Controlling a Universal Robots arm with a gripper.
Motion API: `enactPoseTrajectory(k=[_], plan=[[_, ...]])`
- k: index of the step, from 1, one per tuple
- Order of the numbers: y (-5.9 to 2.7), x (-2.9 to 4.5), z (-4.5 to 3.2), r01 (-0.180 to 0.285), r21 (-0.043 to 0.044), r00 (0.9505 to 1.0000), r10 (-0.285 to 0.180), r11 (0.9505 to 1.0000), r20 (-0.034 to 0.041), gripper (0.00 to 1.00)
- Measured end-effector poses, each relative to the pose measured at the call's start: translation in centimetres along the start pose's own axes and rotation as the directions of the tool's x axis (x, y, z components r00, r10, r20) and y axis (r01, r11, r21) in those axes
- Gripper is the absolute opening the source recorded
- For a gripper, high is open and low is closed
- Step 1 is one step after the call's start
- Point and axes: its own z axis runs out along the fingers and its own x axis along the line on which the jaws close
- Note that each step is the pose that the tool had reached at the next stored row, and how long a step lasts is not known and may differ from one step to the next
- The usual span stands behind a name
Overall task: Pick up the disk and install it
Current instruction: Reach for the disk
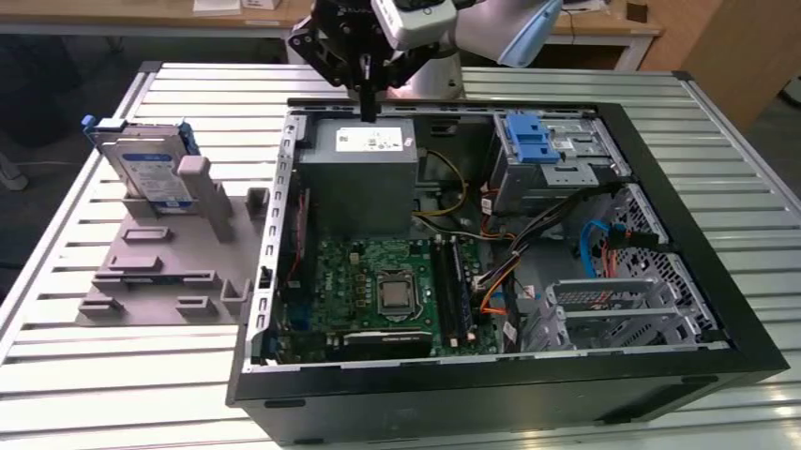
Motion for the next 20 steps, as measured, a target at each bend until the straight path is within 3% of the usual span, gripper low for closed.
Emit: enactPoseTrajectory(k=[20], plan=[[0.11,1.89,-0.02,0.0,0.0,1.0,0.0,1.0,0.0,0.11]])
